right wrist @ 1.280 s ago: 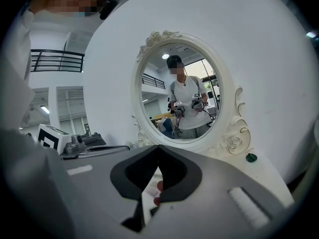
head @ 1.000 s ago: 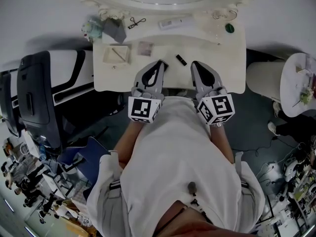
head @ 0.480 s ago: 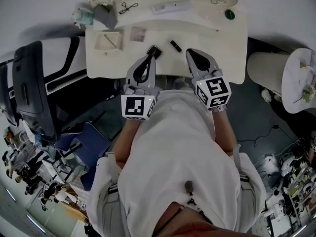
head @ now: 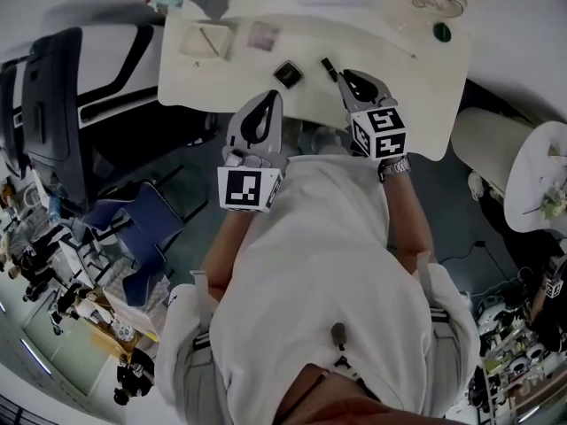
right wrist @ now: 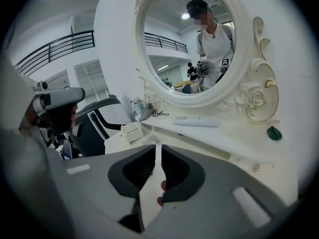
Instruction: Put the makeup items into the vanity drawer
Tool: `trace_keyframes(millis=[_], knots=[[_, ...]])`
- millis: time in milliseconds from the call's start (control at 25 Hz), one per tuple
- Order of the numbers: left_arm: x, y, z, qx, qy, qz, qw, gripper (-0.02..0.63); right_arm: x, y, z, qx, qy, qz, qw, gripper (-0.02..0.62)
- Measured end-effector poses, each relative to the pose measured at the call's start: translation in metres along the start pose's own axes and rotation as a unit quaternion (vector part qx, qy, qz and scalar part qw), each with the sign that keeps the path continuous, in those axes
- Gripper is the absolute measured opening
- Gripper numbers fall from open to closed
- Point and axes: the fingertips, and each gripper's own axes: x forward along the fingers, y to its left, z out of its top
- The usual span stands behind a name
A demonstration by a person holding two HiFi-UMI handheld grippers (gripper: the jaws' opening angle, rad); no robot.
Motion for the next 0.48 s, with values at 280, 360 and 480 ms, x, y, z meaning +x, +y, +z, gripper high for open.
trace_keyframes(millis=[280,360,480], knots=[[-0.007,0.003,-0.015,-0.014,0.018,0.029,0.9993,0.006,0.038,-0.014,-0.040,0.000,0.059,0.003,0.998,0.078],[-0.006,0.002,-0.020,-0.014,0.026,0.030,0.9991,0.006,0.048,-0.018,-0.056,-0.011,0.081,-0.004,0.997,0.086],[-0.003,-0.001,-0.022,-0.017,0.031,0.032,0.9989,0.006,0.059,-0.022,-0.075,-0.048,0.118,-0.012,0.992,0.098]])
